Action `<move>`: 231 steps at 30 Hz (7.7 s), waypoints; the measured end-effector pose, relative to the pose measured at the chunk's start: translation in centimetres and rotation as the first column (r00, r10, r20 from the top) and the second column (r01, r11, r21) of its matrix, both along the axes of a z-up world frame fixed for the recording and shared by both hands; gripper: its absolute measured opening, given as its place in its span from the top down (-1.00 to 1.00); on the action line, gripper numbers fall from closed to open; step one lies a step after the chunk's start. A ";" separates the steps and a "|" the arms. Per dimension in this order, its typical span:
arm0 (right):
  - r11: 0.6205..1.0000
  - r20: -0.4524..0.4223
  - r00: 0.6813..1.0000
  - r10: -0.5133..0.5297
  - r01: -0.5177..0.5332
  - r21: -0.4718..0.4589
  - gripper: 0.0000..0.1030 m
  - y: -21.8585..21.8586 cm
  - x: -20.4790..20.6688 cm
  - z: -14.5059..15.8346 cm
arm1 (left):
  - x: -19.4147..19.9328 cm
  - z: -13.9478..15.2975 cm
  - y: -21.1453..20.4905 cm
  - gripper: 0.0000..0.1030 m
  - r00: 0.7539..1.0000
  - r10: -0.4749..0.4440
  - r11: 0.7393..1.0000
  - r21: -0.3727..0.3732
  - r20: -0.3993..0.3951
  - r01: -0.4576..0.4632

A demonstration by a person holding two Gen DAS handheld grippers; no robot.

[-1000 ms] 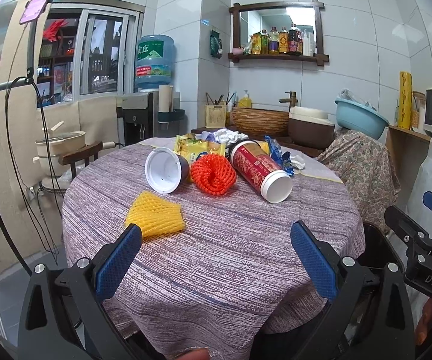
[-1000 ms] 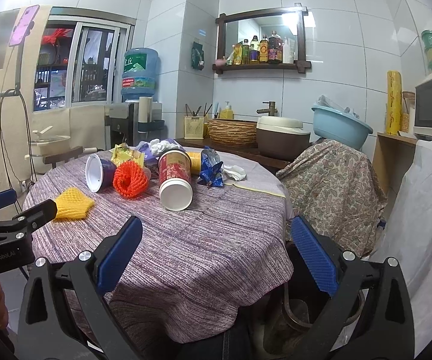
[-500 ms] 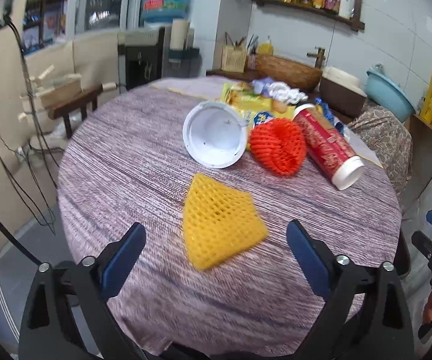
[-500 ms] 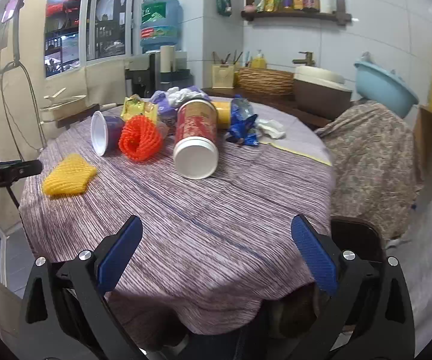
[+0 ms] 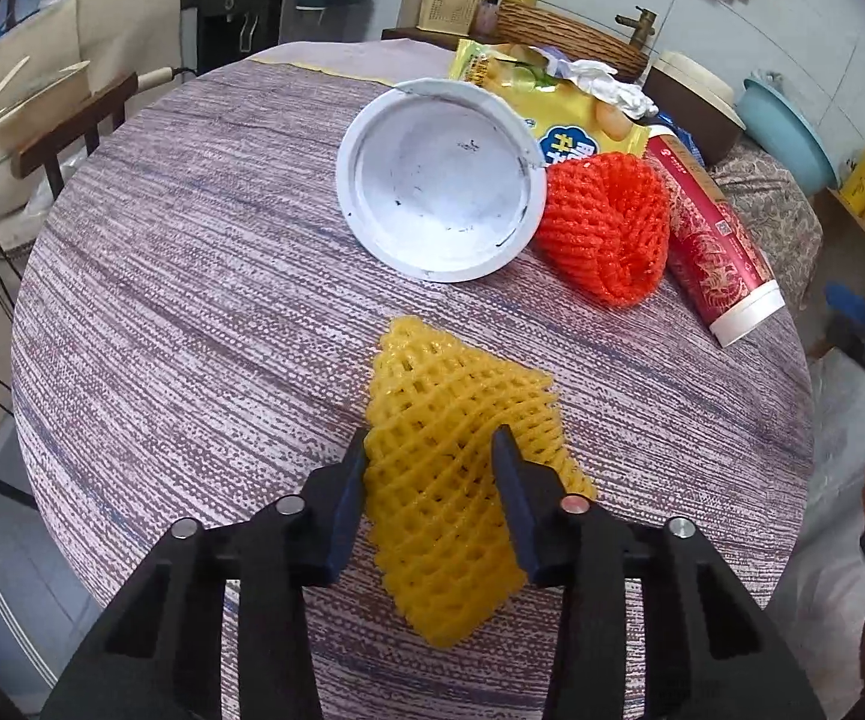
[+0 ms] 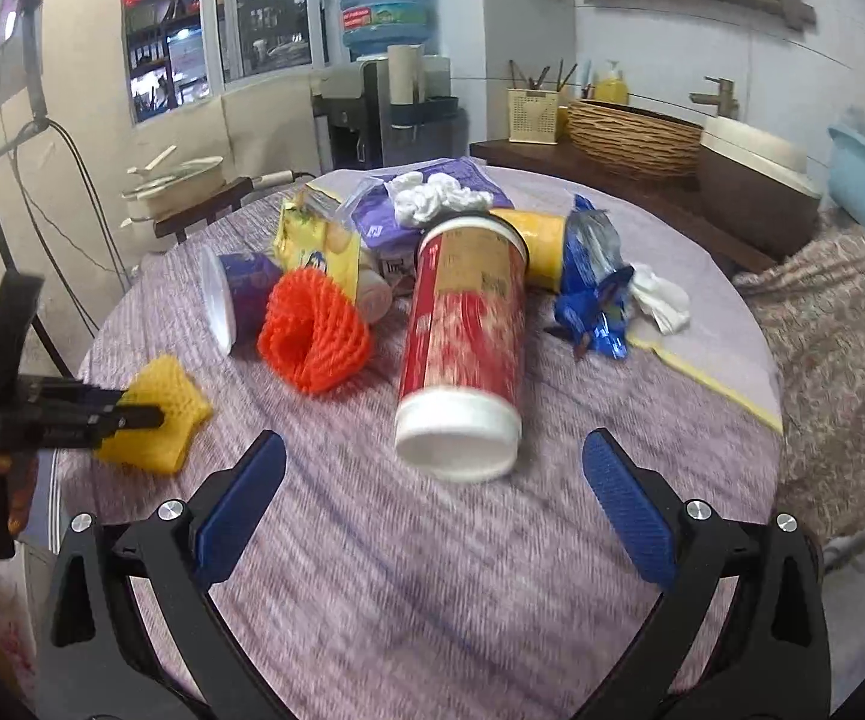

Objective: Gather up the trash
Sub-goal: 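Grasp the yellow foam net with the left tool while the right tool grasps the red coffee cup, then carry the red cup to the black bin and release it with the right tool, then lower the yellow net into the black bin and open the left tool, then grasp the orange foam net with the right tool while the left tool grasps the white-and-blue cup, then carry both items to the black bin and release them from both tools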

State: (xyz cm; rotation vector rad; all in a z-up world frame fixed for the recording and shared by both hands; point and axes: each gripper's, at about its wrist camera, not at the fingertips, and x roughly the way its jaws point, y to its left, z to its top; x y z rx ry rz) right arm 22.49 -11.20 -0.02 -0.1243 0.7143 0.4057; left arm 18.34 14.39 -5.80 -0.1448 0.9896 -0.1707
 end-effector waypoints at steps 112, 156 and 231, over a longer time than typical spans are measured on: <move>0.575 -0.205 0.537 -0.818 0.770 -0.276 -0.69 -33.5 -11.0 -12.4 | 7.5 -5.8 -51.3 0.71 0.742 -0.660 0.748 -0.012 -0.117 0.664; 0.982 -0.089 0.996 -0.030 0.046 0.183 -0.69 -2.6 -2.0 -2.6 | -1.9 3.8 -5.6 -0.66 0.930 0.158 0.986 0.003 0.331 -0.169; 0.967 -0.012 0.998 -0.060 0.061 0.247 0.66 -4.1 -6.3 -3.2 | -2.9 5.6 -9.5 0.85 0.911 0.059 0.998 -0.018 0.408 -0.057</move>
